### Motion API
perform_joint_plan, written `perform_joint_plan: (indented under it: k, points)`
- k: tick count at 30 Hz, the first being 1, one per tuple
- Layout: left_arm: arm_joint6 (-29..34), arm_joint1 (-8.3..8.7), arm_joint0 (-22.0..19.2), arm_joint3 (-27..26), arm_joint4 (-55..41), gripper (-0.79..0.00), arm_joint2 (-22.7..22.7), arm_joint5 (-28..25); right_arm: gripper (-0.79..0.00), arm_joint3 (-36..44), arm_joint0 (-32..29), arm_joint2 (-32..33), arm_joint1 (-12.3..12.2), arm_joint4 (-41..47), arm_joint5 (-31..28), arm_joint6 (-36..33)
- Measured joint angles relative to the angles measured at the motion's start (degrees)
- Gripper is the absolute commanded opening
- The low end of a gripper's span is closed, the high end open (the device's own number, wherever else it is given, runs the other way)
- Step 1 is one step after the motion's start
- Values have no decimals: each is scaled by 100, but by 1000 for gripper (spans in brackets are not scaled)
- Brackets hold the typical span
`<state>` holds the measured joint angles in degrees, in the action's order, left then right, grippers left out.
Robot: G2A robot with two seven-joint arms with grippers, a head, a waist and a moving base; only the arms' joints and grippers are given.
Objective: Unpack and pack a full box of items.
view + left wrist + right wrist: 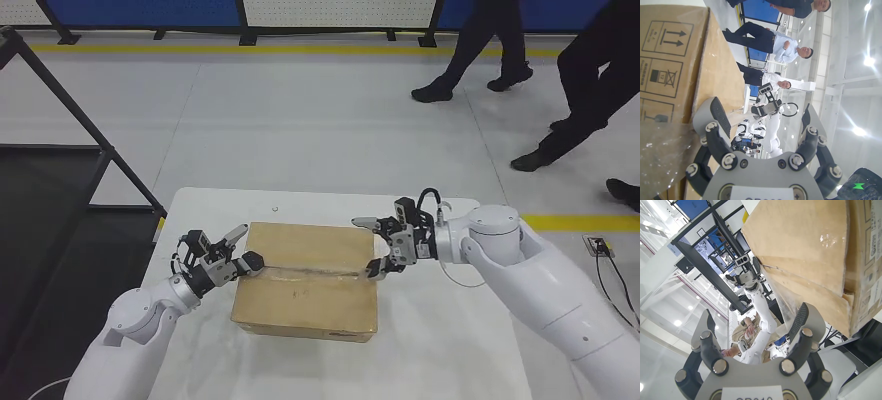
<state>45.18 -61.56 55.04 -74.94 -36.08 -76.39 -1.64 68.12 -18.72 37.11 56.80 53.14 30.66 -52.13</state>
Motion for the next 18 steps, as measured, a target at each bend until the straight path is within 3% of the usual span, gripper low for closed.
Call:
perform_joint_plan:
  k: [18]
  points:
    - [25, -20, -1, 8, 2, 0, -47, -1, 0, 405, -509, 721, -116, -122, 44, 715]
